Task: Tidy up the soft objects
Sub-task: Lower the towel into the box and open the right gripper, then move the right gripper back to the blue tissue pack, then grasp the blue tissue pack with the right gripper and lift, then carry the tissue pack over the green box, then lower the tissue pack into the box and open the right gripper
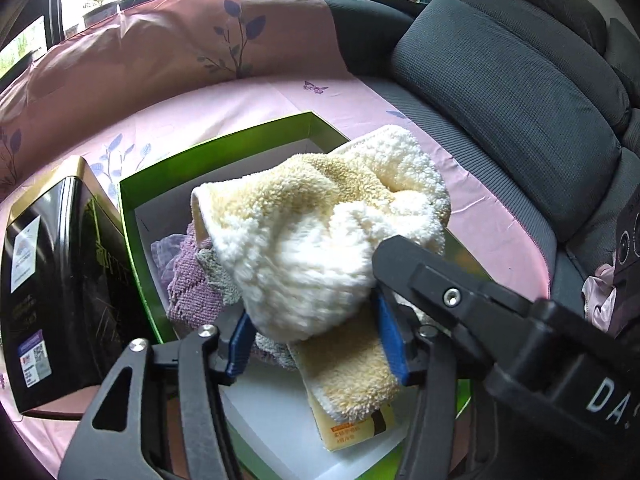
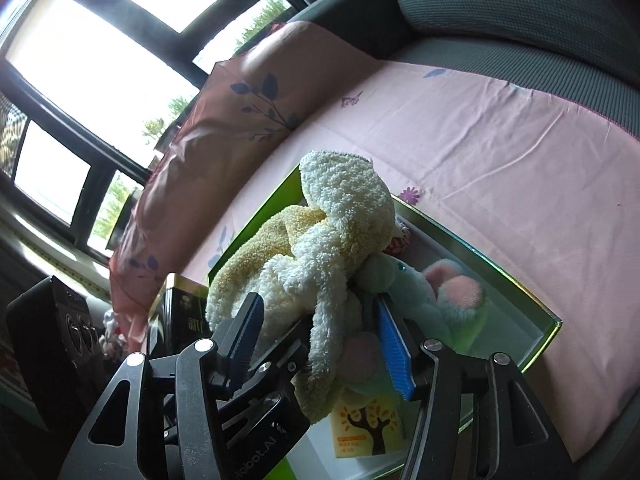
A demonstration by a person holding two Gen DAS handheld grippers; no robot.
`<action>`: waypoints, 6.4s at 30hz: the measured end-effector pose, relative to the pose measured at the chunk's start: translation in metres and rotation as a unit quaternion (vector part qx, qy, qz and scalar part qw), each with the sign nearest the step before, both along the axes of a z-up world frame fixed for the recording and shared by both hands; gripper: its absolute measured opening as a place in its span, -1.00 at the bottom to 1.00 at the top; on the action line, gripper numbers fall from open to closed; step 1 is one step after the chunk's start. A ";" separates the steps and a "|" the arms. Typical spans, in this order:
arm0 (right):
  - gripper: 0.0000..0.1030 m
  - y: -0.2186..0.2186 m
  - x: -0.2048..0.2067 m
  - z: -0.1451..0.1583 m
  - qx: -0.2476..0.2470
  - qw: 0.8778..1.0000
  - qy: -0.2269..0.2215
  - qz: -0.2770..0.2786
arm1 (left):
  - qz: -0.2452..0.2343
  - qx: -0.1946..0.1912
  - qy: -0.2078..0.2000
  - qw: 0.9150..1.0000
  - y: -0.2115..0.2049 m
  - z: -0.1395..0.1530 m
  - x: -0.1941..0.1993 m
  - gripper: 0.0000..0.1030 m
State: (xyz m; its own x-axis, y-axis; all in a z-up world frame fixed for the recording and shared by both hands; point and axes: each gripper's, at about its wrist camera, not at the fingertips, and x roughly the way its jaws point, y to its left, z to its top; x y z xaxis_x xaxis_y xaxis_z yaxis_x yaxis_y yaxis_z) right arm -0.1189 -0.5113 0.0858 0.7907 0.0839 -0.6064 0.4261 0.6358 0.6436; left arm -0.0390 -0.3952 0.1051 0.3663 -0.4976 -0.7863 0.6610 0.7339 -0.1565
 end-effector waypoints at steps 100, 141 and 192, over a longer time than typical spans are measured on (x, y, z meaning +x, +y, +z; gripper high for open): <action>0.51 0.309 0.125 -0.015 -0.093 0.932 0.112 0.333 | 0.298 -0.121 0.116 0.940 0.406 -0.037 0.025 0.94; 0.02 0.289 0.064 0.063 -0.155 0.930 -0.030 0.331 | 0.175 -0.170 -0.068 0.967 0.304 0.038 -0.030 -0.09; 0.56 0.037 -0.022 0.032 -0.081 0.996 0.023 0.010 | 0.004 -0.105 -0.087 0.991 0.102 0.050 -0.063 0.68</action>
State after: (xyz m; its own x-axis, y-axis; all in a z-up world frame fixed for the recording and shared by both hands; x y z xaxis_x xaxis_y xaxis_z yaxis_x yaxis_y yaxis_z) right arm -0.1406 -0.4747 0.1173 0.7606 -0.0027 -0.6492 0.4387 0.7392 0.5110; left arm -0.1018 -0.2936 0.1547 0.4924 -0.6394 -0.5905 0.6855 0.7029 -0.1895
